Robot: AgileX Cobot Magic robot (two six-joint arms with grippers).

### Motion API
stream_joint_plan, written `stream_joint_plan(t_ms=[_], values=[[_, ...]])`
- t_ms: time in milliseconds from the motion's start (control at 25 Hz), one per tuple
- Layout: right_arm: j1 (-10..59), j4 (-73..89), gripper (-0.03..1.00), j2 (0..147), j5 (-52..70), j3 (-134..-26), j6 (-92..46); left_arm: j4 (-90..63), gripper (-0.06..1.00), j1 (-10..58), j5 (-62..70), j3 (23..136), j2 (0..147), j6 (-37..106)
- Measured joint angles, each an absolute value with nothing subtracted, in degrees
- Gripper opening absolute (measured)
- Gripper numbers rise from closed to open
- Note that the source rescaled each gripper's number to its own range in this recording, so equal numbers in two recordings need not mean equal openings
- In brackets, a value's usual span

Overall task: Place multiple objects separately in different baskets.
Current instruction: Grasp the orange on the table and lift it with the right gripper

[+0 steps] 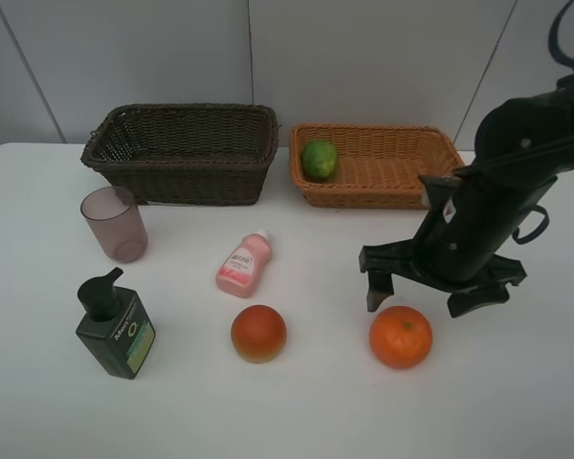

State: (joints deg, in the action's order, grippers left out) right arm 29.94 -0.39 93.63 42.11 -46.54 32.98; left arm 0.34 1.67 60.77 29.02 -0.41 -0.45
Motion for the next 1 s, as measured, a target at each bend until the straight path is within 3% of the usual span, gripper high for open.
stream_joint_plan(t_ms=[1000], values=[[31.65,2.75,1.0,104.26,38.66,-46.09,33.63,0.34,1.0,1.67,60.77,29.02,-0.41,-0.45]])
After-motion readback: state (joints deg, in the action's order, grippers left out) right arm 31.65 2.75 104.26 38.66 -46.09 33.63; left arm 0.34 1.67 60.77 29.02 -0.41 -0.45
